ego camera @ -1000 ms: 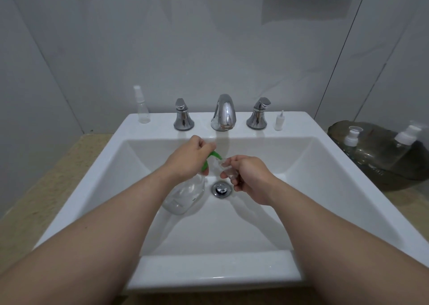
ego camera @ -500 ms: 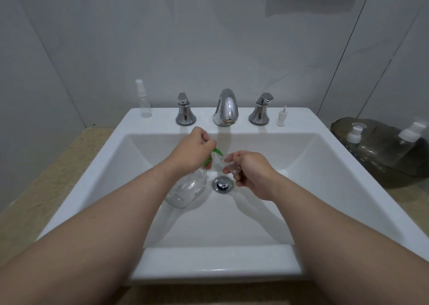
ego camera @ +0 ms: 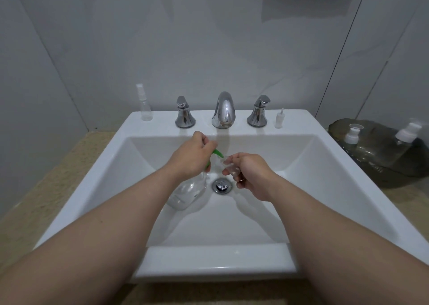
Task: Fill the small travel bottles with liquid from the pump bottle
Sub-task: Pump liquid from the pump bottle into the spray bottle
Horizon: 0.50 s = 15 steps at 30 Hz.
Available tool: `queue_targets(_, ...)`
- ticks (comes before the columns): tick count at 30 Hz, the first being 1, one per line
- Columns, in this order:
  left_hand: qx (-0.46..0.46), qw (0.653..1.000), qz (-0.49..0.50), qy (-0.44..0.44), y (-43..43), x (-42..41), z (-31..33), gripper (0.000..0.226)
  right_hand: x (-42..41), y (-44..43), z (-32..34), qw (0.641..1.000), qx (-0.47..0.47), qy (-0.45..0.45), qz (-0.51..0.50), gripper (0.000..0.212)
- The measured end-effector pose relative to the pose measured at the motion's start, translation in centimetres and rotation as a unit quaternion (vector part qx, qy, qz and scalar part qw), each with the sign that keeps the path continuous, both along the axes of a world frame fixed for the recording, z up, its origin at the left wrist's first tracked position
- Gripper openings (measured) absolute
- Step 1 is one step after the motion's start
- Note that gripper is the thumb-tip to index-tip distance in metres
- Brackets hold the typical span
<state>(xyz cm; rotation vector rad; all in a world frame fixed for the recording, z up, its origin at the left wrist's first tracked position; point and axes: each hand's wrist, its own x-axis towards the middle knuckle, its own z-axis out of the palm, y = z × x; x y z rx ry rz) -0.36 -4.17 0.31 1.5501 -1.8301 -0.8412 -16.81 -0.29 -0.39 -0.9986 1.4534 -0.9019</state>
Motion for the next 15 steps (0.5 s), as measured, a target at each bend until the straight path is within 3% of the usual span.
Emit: queue_targets(15, 0.039, 0.999, 0.018, 0.028, -1.2, 0.5, -0.3, 0.027, 0.3, -0.2, 0.0, 1.000, 0.002, -0.006, 0.008, 0.029)
